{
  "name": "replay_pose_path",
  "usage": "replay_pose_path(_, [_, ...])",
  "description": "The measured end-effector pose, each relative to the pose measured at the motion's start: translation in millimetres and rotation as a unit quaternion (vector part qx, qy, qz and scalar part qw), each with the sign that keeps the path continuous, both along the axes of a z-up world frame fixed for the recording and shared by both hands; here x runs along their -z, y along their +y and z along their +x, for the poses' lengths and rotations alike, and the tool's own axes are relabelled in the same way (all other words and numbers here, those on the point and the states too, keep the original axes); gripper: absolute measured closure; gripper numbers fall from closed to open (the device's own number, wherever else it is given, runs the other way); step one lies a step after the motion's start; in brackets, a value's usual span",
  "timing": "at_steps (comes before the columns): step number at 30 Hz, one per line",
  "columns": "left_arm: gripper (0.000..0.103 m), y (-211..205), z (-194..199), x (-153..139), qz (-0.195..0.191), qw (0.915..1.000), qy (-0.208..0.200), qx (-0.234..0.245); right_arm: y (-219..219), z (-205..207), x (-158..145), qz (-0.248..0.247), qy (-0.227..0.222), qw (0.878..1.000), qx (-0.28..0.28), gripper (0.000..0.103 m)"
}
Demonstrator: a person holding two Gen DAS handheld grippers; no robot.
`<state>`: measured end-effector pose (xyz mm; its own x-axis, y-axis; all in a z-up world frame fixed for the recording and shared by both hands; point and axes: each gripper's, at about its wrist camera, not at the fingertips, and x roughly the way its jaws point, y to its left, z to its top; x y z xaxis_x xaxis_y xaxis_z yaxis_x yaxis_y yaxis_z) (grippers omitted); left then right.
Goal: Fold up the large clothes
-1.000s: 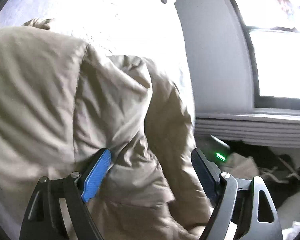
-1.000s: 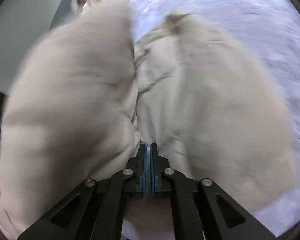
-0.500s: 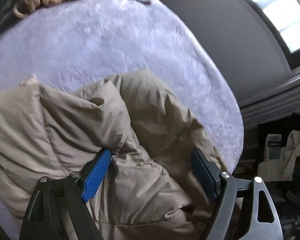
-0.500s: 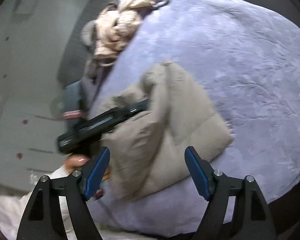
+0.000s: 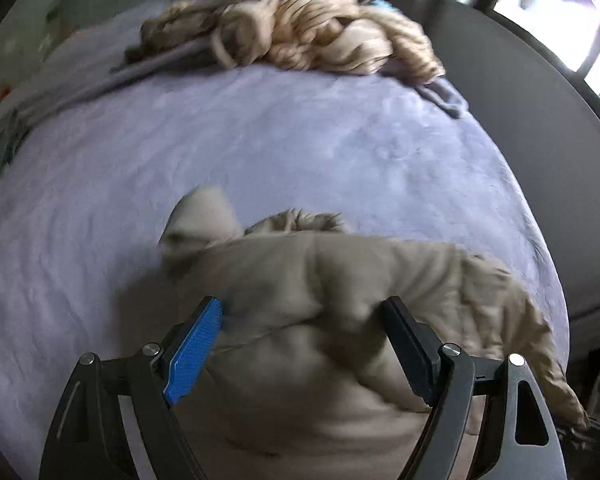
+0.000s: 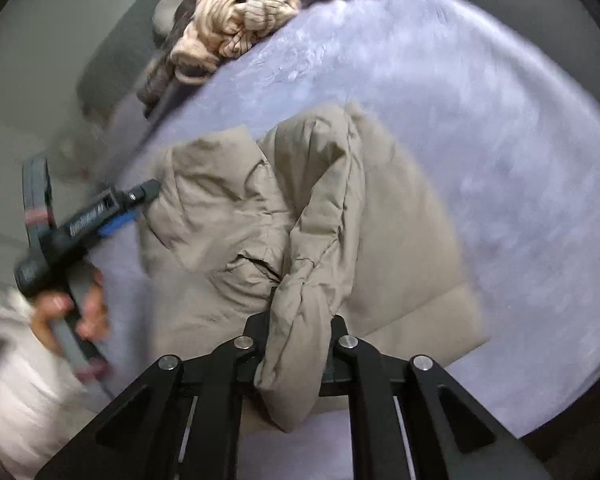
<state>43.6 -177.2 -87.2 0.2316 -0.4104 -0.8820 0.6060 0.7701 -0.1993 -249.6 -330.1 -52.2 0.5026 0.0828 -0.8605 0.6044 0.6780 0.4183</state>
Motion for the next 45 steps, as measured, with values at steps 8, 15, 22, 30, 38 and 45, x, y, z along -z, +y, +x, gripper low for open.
replay_pose_path(8, [0.020, -80.1, -40.6, 22.7, 0.028, 0.9953, -0.045, 0.081, -19.5, -25.4, 25.2, -0.056, 0.072, 0.996, 0.016, 0.092])
replay_pose_path(15, [0.015, -112.9, -54.8, 30.3, 0.032, 0.9946, -0.031, 0.094, -54.3, -40.7, 70.4, -0.024, 0.088, 0.995, 0.049, 0.089])
replay_pose_path(22, [0.015, -110.3, -54.8, 35.4, 0.047, 0.9938, -0.038, 0.094, -72.3, -54.7, 65.3, 0.035, 0.072, 0.995, 0.059, 0.084])
replay_pose_path(30, [0.014, -109.8, -54.4, 36.4, 0.053, 0.9932, -0.043, 0.094, -80.8, -53.6, 0.4, -0.013, -0.011, 1.000, 0.006, 0.083])
replay_pose_path(38, [0.014, -79.1, -54.3, 7.6, 0.051, 0.9961, -0.027, 0.067, -63.8, -41.4, 61.0, 0.040, 0.082, 0.991, -0.094, 0.084])
replay_pose_path(45, [0.014, 2.0, -90.3, -8.9, 0.028, 0.9962, 0.054, 0.062, -64.5, -47.3, 63.4, 0.049, 0.082, 0.988, -0.125, 0.084])
